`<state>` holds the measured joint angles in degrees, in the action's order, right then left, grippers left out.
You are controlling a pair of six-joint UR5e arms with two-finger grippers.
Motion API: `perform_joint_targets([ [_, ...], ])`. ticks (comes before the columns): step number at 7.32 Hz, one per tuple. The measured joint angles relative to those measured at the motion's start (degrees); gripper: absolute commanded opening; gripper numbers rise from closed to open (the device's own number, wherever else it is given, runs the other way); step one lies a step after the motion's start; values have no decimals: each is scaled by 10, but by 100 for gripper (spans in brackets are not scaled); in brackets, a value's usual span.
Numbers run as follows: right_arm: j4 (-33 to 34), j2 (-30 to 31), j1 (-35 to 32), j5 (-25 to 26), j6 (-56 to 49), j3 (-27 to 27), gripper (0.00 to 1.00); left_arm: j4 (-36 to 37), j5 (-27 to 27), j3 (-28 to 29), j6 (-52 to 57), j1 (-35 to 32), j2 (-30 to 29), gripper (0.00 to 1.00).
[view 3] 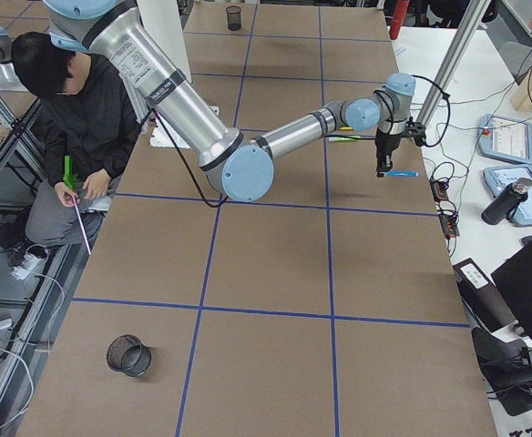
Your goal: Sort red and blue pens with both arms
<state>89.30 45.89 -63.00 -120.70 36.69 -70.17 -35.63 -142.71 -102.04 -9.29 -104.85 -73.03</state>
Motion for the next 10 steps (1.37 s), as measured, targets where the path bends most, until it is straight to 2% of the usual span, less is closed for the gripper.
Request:
perform_joint_targets([
  [2,12,9,-13,-18,-18,-9,0,53,-38,0,3,-35,46,0],
  [4,75,33,-47,-29,-137,-41,0,64,-60,12,3,-58,76,0],
  [8,197,53,-102,35,-356,-49,0,68,-88,39,4,-65,87,0],
  [10,221,79,-134,48,-443,-50,0,76,-104,38,4,-64,86,0],
])
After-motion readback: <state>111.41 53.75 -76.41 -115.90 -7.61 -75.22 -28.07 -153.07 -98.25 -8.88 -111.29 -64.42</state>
